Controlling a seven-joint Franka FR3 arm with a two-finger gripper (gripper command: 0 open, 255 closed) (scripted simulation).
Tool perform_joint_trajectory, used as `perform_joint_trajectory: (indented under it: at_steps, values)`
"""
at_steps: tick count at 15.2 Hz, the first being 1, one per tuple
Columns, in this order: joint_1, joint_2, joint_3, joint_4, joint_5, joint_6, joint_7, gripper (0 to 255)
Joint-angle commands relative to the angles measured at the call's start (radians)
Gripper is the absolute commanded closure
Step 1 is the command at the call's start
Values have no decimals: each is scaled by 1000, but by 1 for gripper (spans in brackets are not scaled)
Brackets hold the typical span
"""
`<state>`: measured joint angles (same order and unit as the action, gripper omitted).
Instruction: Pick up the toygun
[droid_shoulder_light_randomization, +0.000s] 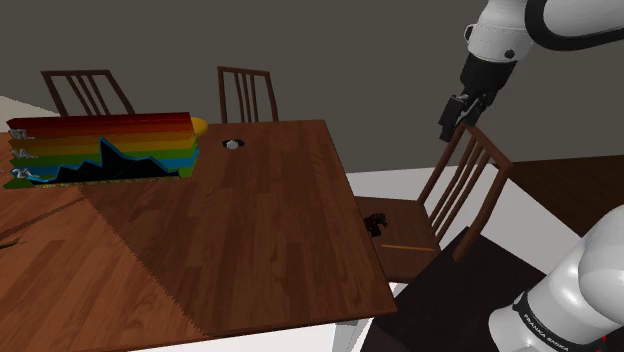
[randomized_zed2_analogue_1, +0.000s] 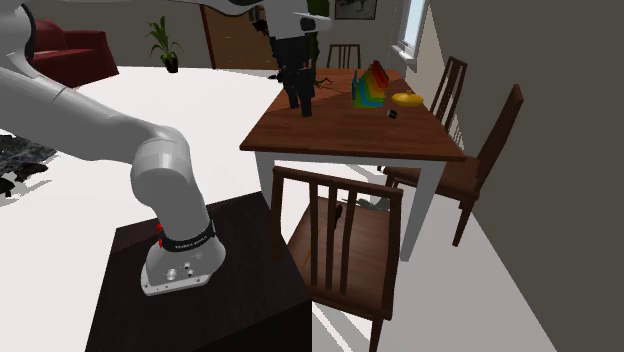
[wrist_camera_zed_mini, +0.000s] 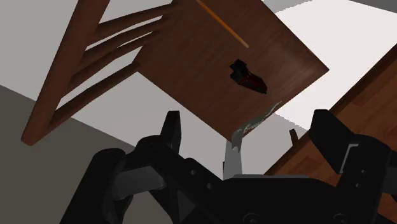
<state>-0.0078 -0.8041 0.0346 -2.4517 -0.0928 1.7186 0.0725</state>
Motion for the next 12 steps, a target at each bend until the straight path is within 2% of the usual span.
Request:
perform_joint_trajectory:
  at_steps: [1,12]
  values:
    - [0,0,0,0,0,0,0,0]
    - [67,338,-108,-70,-29,317,-285,0]
